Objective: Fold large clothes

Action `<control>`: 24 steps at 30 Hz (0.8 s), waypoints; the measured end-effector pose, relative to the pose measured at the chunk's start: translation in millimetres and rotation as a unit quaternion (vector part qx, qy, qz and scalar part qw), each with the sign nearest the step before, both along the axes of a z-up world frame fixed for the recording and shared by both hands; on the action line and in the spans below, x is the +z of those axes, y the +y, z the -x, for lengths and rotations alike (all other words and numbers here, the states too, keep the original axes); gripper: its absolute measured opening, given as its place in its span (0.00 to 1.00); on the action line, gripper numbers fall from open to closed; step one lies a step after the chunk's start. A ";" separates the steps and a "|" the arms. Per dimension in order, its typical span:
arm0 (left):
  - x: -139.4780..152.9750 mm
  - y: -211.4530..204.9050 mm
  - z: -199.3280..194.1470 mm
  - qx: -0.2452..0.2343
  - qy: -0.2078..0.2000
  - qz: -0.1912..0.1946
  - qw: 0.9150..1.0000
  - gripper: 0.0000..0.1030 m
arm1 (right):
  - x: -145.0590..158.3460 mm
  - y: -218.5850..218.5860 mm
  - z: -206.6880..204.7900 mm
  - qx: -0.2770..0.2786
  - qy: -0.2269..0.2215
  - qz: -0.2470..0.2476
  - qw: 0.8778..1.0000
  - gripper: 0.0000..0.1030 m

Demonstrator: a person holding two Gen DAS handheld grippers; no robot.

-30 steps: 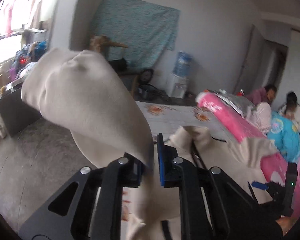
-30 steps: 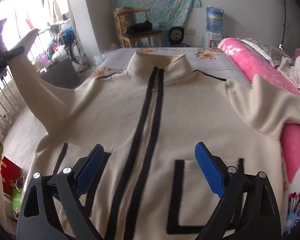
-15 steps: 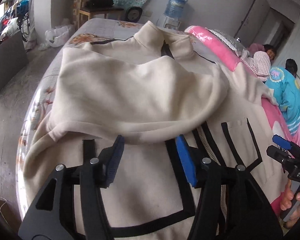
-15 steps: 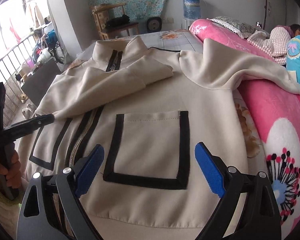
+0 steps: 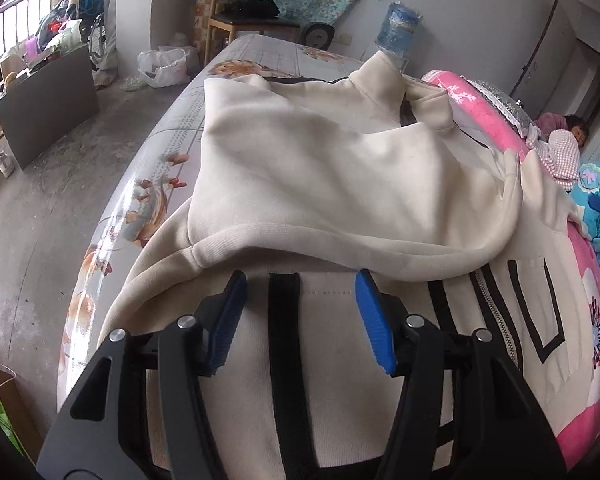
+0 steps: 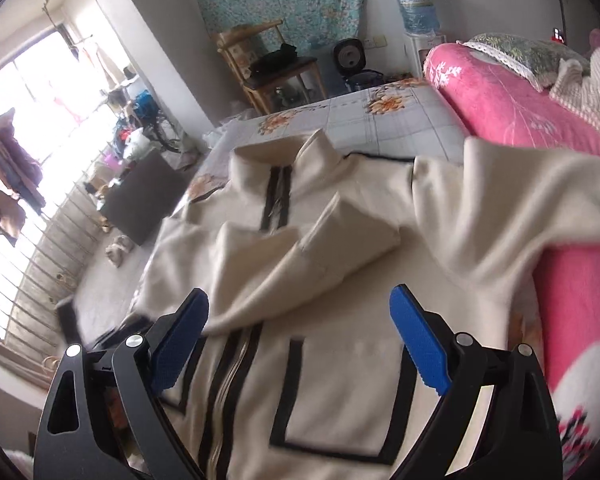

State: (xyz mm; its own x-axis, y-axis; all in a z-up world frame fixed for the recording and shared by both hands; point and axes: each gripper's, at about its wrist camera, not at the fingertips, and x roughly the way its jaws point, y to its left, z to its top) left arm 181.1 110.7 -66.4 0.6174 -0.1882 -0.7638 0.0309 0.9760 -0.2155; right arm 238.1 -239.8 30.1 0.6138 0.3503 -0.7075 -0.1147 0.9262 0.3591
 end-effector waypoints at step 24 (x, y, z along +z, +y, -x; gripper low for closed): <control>-1.5 4.2 2.4 -0.003 -0.008 0.018 1.000 0.57 | -64.9 -44.7 -2.2 -0.014 0.111 0.056 0.992 0.58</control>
